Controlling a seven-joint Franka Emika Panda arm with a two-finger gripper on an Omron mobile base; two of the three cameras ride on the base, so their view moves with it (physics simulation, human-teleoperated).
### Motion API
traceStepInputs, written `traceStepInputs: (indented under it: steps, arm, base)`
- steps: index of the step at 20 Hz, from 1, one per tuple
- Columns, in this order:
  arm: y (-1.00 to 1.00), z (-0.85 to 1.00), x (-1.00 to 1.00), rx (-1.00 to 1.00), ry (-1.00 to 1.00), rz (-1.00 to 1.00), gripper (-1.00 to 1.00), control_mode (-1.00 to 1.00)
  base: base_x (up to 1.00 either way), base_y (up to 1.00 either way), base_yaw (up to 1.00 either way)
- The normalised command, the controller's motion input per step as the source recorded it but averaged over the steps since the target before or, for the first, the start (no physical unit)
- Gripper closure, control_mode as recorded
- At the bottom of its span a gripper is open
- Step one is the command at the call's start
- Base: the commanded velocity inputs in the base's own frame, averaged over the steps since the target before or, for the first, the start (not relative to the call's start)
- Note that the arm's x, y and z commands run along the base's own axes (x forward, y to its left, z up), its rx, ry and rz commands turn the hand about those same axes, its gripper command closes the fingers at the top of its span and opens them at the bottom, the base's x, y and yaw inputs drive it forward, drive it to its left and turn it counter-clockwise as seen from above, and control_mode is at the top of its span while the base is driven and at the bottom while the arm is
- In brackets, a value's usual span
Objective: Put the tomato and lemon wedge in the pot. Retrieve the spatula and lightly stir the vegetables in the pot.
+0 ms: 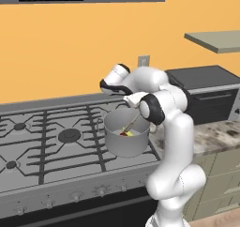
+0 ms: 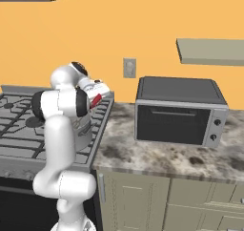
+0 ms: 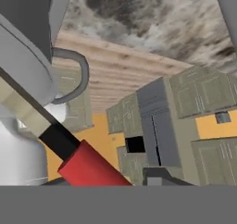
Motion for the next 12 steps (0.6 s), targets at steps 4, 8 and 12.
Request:
traceStepInputs:
  steps: [4,8,12]
  arm:
    - [0.0,-0.13,-0.49,-0.21,-0.26,0.0,1.0,-1.0]
    - [0.05,-0.25,-0.3,-0.22,-0.11,0.0,1.0,-1.0]
    - [0.28,-0.17,0.0,-0.14,0.0,0.0,1.0,-1.0]
  base:
    - [0.0,0.0,0.0]
    - [0.0,0.0,0.0]
    - [0.0,0.0,0.0]
